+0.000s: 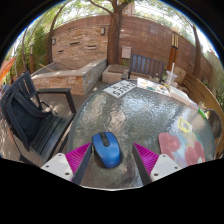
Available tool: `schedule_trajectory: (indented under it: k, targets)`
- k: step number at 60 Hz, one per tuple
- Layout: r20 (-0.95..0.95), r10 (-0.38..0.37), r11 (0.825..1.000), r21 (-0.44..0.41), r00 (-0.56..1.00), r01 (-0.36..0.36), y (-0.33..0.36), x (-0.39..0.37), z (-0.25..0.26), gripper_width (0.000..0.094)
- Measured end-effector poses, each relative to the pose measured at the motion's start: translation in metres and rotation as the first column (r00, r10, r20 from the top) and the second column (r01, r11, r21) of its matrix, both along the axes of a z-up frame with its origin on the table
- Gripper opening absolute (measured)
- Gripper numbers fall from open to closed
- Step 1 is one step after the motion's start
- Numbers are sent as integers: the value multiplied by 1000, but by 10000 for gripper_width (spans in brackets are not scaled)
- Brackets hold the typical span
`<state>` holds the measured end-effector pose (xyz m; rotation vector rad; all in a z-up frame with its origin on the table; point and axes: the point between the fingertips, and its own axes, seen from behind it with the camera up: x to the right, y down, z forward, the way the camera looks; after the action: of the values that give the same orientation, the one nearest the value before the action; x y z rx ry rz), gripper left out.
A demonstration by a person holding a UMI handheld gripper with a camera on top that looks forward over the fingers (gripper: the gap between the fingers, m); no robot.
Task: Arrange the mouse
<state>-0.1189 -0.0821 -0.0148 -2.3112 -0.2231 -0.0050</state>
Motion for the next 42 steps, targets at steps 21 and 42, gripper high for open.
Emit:
schedule_trajectory:
  k: [21,42]
  targets:
    - [-49,25,999,-22,999,-26,14,-9,-3,382]
    - [-199,76,953,303,977,-13,26,-1,207,348]
